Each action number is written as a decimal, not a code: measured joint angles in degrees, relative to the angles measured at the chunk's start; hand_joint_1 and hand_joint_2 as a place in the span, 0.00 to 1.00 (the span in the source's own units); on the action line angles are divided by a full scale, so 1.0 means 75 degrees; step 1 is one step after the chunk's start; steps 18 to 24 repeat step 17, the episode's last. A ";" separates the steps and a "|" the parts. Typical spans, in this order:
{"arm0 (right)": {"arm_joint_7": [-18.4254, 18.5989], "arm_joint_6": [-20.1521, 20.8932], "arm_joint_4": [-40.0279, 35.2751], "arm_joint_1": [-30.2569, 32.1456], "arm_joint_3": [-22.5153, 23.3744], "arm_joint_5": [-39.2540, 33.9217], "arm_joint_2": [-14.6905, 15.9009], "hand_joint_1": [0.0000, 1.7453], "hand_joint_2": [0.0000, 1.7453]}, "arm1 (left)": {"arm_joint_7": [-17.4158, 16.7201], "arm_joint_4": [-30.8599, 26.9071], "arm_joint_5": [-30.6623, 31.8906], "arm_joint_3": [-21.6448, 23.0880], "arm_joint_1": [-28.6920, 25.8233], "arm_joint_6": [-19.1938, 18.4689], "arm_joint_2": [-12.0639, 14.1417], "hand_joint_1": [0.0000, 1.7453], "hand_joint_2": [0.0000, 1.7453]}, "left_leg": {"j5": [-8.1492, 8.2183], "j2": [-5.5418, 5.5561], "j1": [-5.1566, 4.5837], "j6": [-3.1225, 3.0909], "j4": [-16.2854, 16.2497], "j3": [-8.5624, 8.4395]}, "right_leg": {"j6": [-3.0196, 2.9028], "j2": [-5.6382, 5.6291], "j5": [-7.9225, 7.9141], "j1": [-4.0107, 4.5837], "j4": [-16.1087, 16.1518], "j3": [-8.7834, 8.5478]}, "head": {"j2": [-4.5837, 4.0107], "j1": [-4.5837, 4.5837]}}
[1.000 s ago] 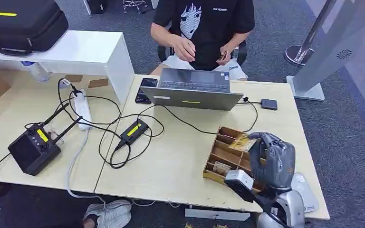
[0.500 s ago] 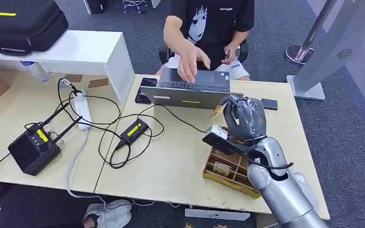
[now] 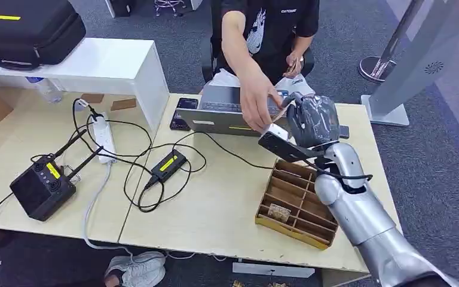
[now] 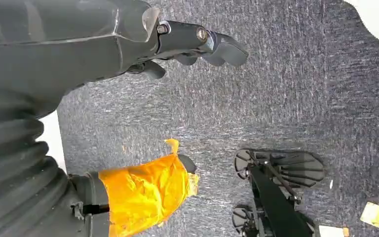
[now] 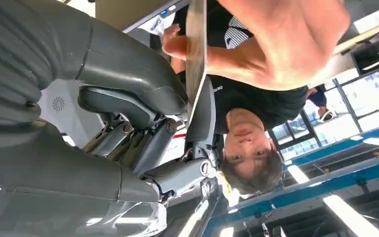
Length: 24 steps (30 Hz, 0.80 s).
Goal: Pass the card to the sensor for recognition and then transmit it.
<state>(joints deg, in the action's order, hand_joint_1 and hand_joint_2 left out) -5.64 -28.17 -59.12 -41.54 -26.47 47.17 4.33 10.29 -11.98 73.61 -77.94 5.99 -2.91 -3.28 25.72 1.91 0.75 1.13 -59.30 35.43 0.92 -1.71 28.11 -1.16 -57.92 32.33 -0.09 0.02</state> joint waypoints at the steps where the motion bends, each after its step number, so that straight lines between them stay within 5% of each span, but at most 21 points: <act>1: -0.0003 0.0000 0.0035 -0.0021 -0.0012 -0.0003 -0.0003 1.00 1.00 | 0.0000 0.0000 0.0000 0.0000 0.0000 0.0000 0.0000 0.00 1.00 | 0.0000 0.0001 0.0000 0.0000 0.0000 0.0000 | 0.0000 0.0001 0.0000 0.0000 0.0000 0.0000 | 0.0000 0.0000; 2: -0.0015 -0.0009 0.0065 -0.0037 -0.0023 -0.0041 -0.0003 0.99 1.00 | 0.0000 0.0000 0.0000 0.0000 0.0000 0.0000 0.0000 0.00 1.00 | 0.0000 0.0002 0.0000 0.0000 0.0000 0.0000 | 0.0000 0.0002 0.0000 0.0000 0.0000 0.0000 | 0.0000 0.0000; 3: -0.0032 -0.0026 0.0088 -0.0043 -0.0035 -0.0113 -0.0006 0.37 1.00 | 0.0000 0.0000 0.0000 0.0000 0.0000 0.0000 0.0000 0.00 1.00 | 0.0000 0.0003 0.0000 0.0000 0.0000 0.0000 | 0.0000 0.0003 0.0000 0.0000 0.0000 0.0000 | 0.0000 0.0000; 4: -0.0058 -0.0046 0.0105 -0.0042 -0.0041 -0.0143 -0.0009 0.00 1.00 | 0.0000 0.0000 -0.0003 0.0000 -0.0001 0.0000 0.0000 0.00 1.00 | 0.0000 0.0003 0.0000 0.0000 0.0000 0.0001 | 0.0000 0.0004 0.0001 0.0000 0.0000 0.0000 | 0.0000 0.0000; 17: -0.0796 0.0627 -0.0630 0.0865 0.0009 -0.2600 -0.0009 0.00 1.00 | -0.0015 0.0000 -0.0327 -0.0006 -0.0013 0.0064 0.0000 0.00 1.00 | 0.0001 0.0003 0.0001 0.0000 0.0000 0.0000 | 0.0000 0.0005 0.0001 0.0000 0.0001 0.0004 | 0.0000 0.0000; 24: -0.0796 0.0627 -0.0630 0.0865 0.0009 -0.2600 -0.0009 0.00 1.00 | -0.0015 0.0000 -0.0327 -0.0006 -0.0013 0.0064 0.0000 0.00 1.00 | 0.0001 0.0003 0.0001 0.0000 0.0000 0.0000 | 0.0000 0.0005 0.0001 0.0000 0.0001 0.0004 | 0.0000 0.0000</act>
